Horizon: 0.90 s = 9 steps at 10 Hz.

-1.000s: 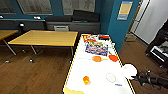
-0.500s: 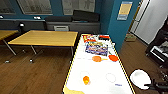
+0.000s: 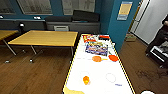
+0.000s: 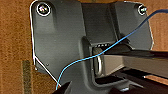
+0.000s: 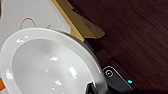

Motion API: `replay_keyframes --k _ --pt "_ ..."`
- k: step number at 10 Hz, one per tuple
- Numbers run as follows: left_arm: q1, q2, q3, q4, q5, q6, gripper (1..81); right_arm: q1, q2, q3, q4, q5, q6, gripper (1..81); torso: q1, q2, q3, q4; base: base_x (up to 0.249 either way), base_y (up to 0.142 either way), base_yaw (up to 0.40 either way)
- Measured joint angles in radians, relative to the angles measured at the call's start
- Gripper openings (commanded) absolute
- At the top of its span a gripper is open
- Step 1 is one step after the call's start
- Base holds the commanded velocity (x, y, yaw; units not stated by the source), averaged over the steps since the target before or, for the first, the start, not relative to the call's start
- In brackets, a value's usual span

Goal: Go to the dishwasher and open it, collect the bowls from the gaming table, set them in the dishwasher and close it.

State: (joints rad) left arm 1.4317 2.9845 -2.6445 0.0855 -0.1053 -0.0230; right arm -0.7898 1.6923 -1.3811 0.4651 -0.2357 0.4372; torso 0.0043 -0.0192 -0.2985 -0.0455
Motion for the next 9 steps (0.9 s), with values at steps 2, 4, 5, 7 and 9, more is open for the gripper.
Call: replay_keyframes --k 2,4,5,7,9 --pt "0.000 -0.090 0.176 0.000 0.000 0.000 81.1 -0.190 0.012 -0.060 -0.026 0.089 -0.011 1.0 0.000 0.000 0.000 0.000 0.000 0.000 0.000" --pt "-0.009 -0.195 0.380 0.000 -0.002 0.000 81.1 -0.321 0.073 -0.128 -0.052 0.191 -0.021 1.0 0.000 0.000 0.000 0.000 0.000 0.000 0.000" --pt "-0.019 -0.260 0.484 0.000 -0.012 0.000 81.1 -0.374 0.118 -0.169 -0.067 0.240 -0.026 1.0 0.000 0.000 0.000 0.000 0.000 0.000 0.000" --pt "-0.035 -0.413 0.654 0.000 -0.038 0.000 81.1 -0.438 0.204 -0.217 -0.093 0.300 -0.030 1.0 0.000 0.000 0.000 0.000 0.000 0.000 0.000" --pt "-0.041 -0.560 0.777 -0.002 -0.053 -0.008 81.1 -0.454 0.257 -0.229 -0.122 0.324 -0.034 1.0 0.000 0.000 0.000 0.000 0.000 0.000 0.000"
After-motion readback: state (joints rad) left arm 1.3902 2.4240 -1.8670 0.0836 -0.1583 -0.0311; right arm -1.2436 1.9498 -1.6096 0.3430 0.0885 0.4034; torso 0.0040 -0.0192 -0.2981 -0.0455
